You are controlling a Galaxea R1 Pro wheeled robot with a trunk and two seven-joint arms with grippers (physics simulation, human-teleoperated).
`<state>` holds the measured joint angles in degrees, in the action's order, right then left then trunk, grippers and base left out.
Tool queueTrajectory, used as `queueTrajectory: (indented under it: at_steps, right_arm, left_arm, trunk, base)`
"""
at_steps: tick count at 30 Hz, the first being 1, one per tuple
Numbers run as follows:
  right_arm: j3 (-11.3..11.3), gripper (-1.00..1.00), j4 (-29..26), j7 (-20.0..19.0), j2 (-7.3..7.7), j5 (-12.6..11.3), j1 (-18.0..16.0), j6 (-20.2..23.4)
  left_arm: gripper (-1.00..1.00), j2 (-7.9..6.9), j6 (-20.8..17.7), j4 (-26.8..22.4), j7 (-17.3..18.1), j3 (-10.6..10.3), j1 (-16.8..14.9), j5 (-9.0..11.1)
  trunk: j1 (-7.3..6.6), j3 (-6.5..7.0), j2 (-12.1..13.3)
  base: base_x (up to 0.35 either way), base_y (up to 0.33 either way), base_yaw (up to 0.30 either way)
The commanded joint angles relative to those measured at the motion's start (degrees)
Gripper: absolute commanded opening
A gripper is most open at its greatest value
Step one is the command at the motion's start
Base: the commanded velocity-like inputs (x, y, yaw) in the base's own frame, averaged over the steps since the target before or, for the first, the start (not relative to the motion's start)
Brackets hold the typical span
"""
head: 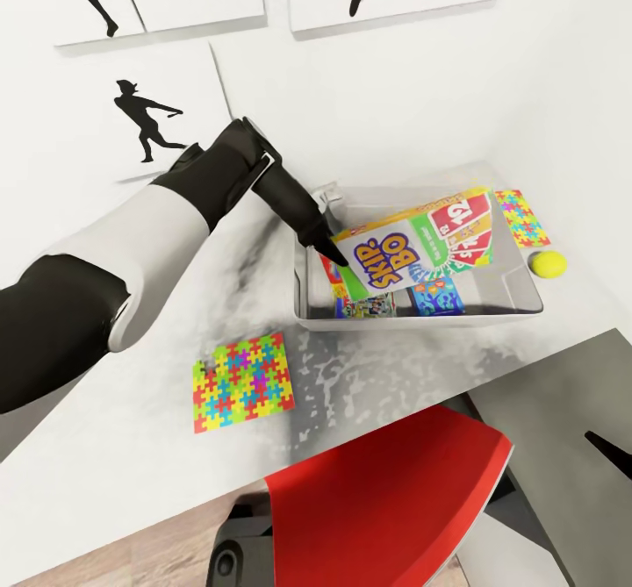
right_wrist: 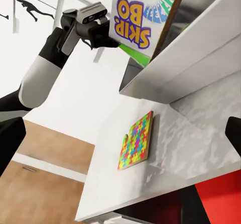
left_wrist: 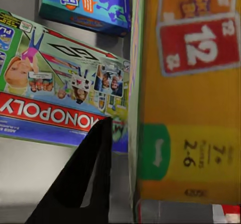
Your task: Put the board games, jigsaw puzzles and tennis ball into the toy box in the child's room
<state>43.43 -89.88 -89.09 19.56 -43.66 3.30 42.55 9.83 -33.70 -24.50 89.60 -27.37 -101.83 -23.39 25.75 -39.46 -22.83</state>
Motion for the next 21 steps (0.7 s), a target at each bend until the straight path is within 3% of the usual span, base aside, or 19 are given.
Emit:
queueTrajectory:
  at_steps: [1,21]
  right_arm:
    - [-0.02,1.00,-0.03,-0.04,-0.01,-0.20,0.04,0.58]
    - [0.07,1.00,-0.09,-0.04,-0.73,-0.20,0.04,0.51]
  left_arm:
    - [1.00,0.02,-0.64,-0.04,0.40,-0.32,-0.03,-0.43]
    - [1.00,-0.06,-0.78,-0.08,0.40,-0.82,-0.03,-0.48]
  trunk:
    - [0.03,-0.07,-0.09]
    - [0.03,-0.07,-0.09]
  base:
    - [0.000,0.000,0.000]
    - [0.000,0.000,0.000]
